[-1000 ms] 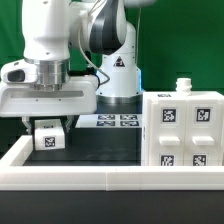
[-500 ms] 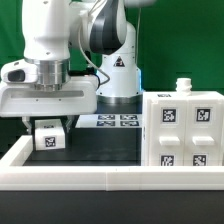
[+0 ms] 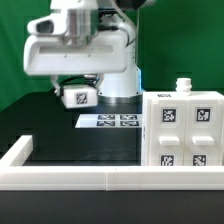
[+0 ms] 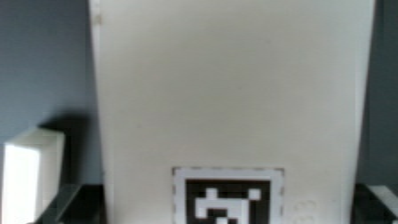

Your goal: Assemble cabinet

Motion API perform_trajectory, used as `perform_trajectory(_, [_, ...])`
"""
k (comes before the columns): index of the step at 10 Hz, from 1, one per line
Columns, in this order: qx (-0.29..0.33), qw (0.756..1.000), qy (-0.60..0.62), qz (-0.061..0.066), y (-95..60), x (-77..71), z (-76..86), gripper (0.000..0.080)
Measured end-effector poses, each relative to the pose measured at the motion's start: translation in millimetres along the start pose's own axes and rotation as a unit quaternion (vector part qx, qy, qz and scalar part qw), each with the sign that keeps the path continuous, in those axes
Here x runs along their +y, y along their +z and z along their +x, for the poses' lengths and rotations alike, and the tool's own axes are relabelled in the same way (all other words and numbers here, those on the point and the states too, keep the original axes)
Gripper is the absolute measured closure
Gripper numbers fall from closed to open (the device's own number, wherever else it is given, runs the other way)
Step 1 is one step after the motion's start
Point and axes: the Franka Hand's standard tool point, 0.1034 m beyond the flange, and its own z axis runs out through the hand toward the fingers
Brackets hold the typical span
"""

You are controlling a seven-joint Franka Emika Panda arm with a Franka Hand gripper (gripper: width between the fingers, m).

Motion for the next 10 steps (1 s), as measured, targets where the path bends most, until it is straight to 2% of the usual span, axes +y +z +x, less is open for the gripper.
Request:
perform_trajectory(1, [0.002,1.000,0.022,0.008,-22.7,-22.3,8.7,0.0236])
perform_trajectory(3, [0.002,0.998,0.058,0.003,-52.5,-58.5,29.9,0.0236])
perform_trajectory(4, [-0.002,0.997,0.073,0.003,-70.1,-76.8,49.7,0.0236])
perform_trajectory(6, [-0.006,0.995,0.102,-0.001,-85.7,-101.5,90.1,0.0236])
perform_trajectory(7, [-0.009,0.994,0.107,-0.002,-91.8,-108.4,111.2,0.0236])
perform_trajectory(8, [-0.005,0.994,0.106,-0.003,-93.2,-109.4,122.1,0.0236])
perform_trajectory(10, [-0.007,0.994,0.106,-0.003,-90.7,-109.1,119.3,0.0236])
